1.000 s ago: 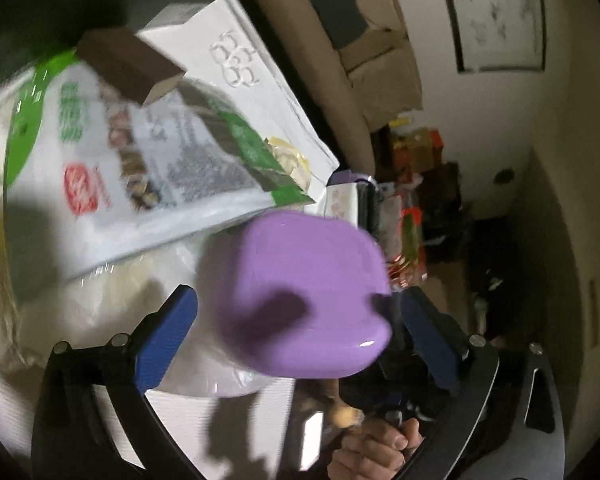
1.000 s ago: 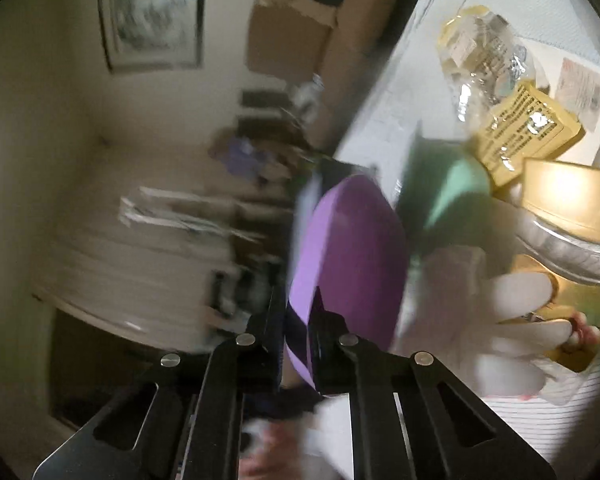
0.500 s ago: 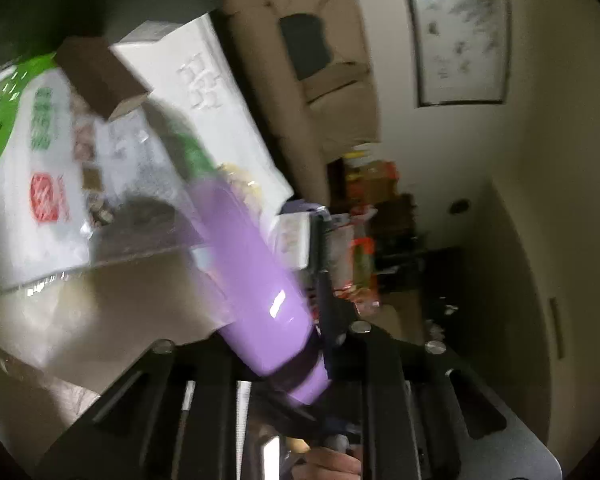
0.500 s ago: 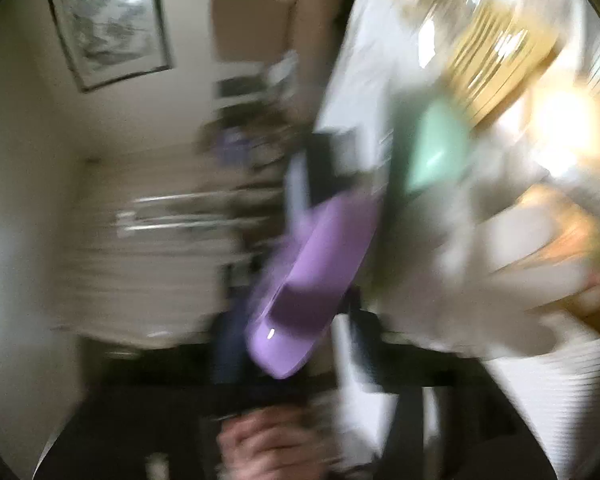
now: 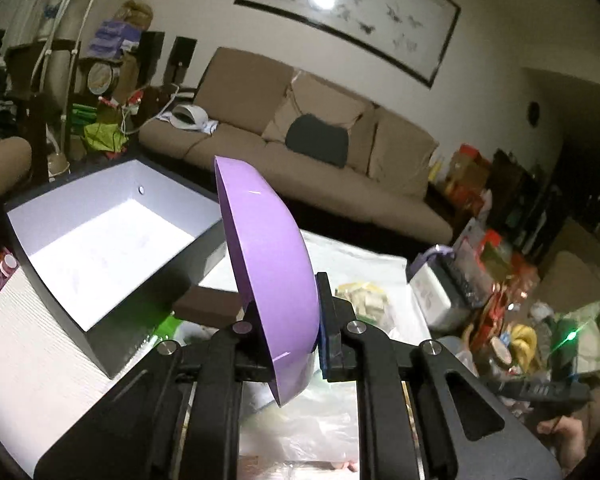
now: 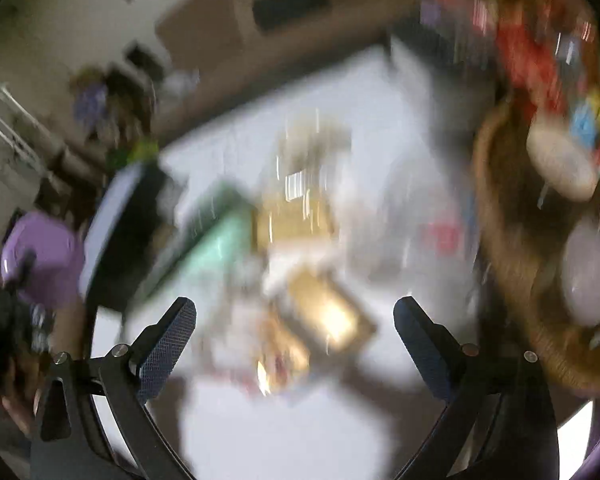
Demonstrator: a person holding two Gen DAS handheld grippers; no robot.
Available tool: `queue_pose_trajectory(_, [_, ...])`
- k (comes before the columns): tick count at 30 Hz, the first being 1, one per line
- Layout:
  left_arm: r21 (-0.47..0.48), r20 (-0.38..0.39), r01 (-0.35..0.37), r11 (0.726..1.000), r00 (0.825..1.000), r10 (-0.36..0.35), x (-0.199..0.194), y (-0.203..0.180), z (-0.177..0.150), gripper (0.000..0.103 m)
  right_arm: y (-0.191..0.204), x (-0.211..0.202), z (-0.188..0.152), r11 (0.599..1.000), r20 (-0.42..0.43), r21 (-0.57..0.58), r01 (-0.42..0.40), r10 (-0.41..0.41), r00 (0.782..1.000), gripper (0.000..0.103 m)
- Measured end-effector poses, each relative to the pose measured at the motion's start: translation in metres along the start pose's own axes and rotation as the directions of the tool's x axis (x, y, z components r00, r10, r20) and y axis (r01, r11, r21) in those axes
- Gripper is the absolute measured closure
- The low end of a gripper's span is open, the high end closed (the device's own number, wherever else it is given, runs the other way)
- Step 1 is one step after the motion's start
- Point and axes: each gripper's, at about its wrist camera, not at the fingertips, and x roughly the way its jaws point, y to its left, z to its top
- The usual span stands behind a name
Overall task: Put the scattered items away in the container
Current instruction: 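Carry the purple lid toward the white box with the left gripper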
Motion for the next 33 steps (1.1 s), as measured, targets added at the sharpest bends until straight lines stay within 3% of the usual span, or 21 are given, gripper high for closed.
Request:
queue_pose_trajectory(2, [-0.005, -0.023, -0.018, 1.000, 1.000, 0.018, 0.012, -0.005, -0.004, 0.090, -0.013, 0.029, -0.010, 0.985, -0.116, 0.175, -0.012, 0.032, 0.993, 0.001])
queue_pose_trajectory(3, [-0.007, -0.034, -0.021, 1.000, 0.999, 0.021, 0.013, -0.005, -0.005, 0.090, -0.014, 0.036, -0.011, 0.978, -0.124, 0.207, 0.020, 0.006, 0.992, 0.001])
queue_pose_trajectory(6, [-0.019, -0.057, -0.010, 1.000, 0.998, 0.008, 0.004, -0.010, -0.017, 0.090, 0.002, 0.055, -0.002, 0.964, -0.097, 0.206, 0.167, -0.150, 0.984, 0.001])
queue_pose_trajectory(8, [-0.017, -0.059, -0.011, 1.000, 0.998, 0.010, -0.011, -0.005, -0.023, 0.090, 0.012, 0.069, 0.003, 0.959, -0.102, 0.215, 0.186, -0.167, 0.981, 0.000])
queue_pose_trajectory(12, [0.005, -0.075, -0.021, 1.000, 0.997, 0.021, -0.022, 0.001, -0.031, 0.090, 0.030, 0.098, 0.005, 0.931, -0.164, 0.117, 0.346, -0.325, 0.931, 0.000])
queue_pose_trajectory(16, [0.021, -0.087, -0.007, 1.000, 0.996, 0.009, -0.021, -0.002, -0.036, 0.090, 0.037, 0.096, 0.008, 0.938, -0.147, 0.034, 0.344, -0.336, 0.931, 0.000])
queue_pose_trajectory(19, [0.052, -0.081, -0.004, 0.999, 0.997, 0.008, -0.023, -0.007, -0.037, 0.090, 0.045, 0.092, -0.002, 0.950, -0.188, -0.113, 0.290, -0.307, 0.933, 0.005])
queue_pose_trajectory(22, [0.080, -0.071, -0.016, 0.997, 0.997, 0.022, -0.025, -0.010, -0.036, 0.090, 0.059, 0.085, -0.028, 0.914, -0.271, -0.345, 0.213, -0.314, 0.910, 0.007])
queue_pose_trajectory(24, [0.081, -0.069, -0.014, 0.997, 0.997, 0.020, -0.026, -0.009, -0.036, 0.090, 0.059, 0.074, -0.040, 0.887, -0.272, -0.419, 0.197, -0.329, 0.904, 0.008])
queue_pose_trajectory(27, [0.070, -0.077, -0.011, 0.998, 0.997, 0.017, -0.025, -0.006, -0.035, 0.090, 0.047, 0.057, -0.043, 0.894, -0.265, -0.397, 0.209, -0.330, 0.906, 0.006])
queue_pose_trajectory(33, [0.084, -0.084, -0.011, 0.996, 0.996, 0.018, -0.022, -0.007, -0.036, 0.090, 0.025, 0.043, -0.037, 0.942, -0.295, -0.180, 0.283, -0.326, 0.898, 0.004])
